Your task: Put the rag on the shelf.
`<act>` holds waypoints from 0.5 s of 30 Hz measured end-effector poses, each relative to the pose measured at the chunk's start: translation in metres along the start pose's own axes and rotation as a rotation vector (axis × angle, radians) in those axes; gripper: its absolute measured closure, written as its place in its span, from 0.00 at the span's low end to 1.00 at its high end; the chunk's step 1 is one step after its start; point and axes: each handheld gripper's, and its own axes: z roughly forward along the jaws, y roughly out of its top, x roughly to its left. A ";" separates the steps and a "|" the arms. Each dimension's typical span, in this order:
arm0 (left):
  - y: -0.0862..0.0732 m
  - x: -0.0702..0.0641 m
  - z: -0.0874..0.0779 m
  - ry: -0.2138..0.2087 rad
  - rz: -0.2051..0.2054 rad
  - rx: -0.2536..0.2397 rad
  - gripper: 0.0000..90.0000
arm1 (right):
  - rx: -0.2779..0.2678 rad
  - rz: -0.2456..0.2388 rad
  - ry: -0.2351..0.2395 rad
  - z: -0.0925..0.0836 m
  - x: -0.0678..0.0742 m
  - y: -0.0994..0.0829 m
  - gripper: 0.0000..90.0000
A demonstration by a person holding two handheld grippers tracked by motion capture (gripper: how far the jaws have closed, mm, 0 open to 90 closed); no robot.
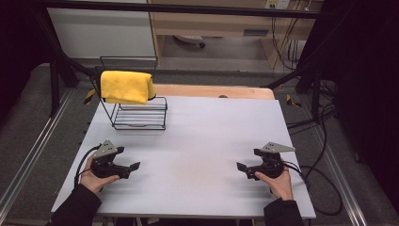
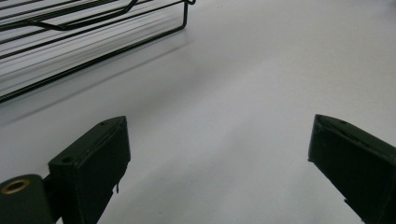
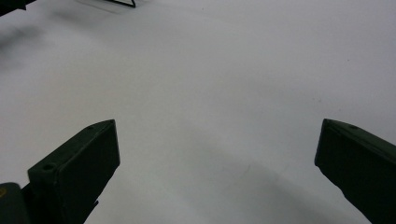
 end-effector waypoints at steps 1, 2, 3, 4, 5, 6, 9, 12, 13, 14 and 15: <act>-0.001 0.000 0.000 0.000 0.002 0.003 0.06 | -0.003 -0.002 -0.003 -0.001 -0.001 -0.003 0.01; -0.001 -0.001 0.000 0.002 0.007 0.006 0.06 | -0.006 0.009 -0.005 -0.001 -0.002 -0.005 0.01; -0.002 -0.001 0.000 0.002 0.007 0.008 0.06 | -0.009 0.014 -0.002 -0.002 -0.003 -0.007 0.01; -0.003 -0.001 0.000 0.001 0.006 0.008 0.06 | -0.010 0.012 0.003 -0.003 -0.004 -0.010 0.01; -0.004 -0.001 0.000 0.001 0.005 0.009 0.06 | -0.006 0.011 0.000 -0.004 -0.004 -0.012 0.01; -0.005 -0.001 0.000 0.002 0.006 0.010 0.06 | -0.002 0.009 0.000 -0.005 -0.005 -0.014 0.01; -0.006 -0.002 0.000 0.002 0.014 0.011 0.06 | 0.002 0.008 -0.004 -0.006 -0.005 -0.019 0.01; -0.008 -0.002 0.000 0.003 0.014 0.011 0.06 | -0.001 0.018 -0.005 -0.008 -0.006 -0.022 0.01; -0.008 -0.002 0.000 0.003 0.013 0.012 0.06 | -0.002 0.015 -0.005 -0.008 -0.006 -0.022 0.01; -0.008 -0.002 0.000 0.002 0.014 0.013 0.06 | 0.000 0.017 -0.006 -0.008 -0.006 -0.023 0.01; -0.009 -0.002 0.000 0.003 0.015 0.015 0.06 | 0.002 0.015 -0.009 -0.008 -0.007 -0.023 0.01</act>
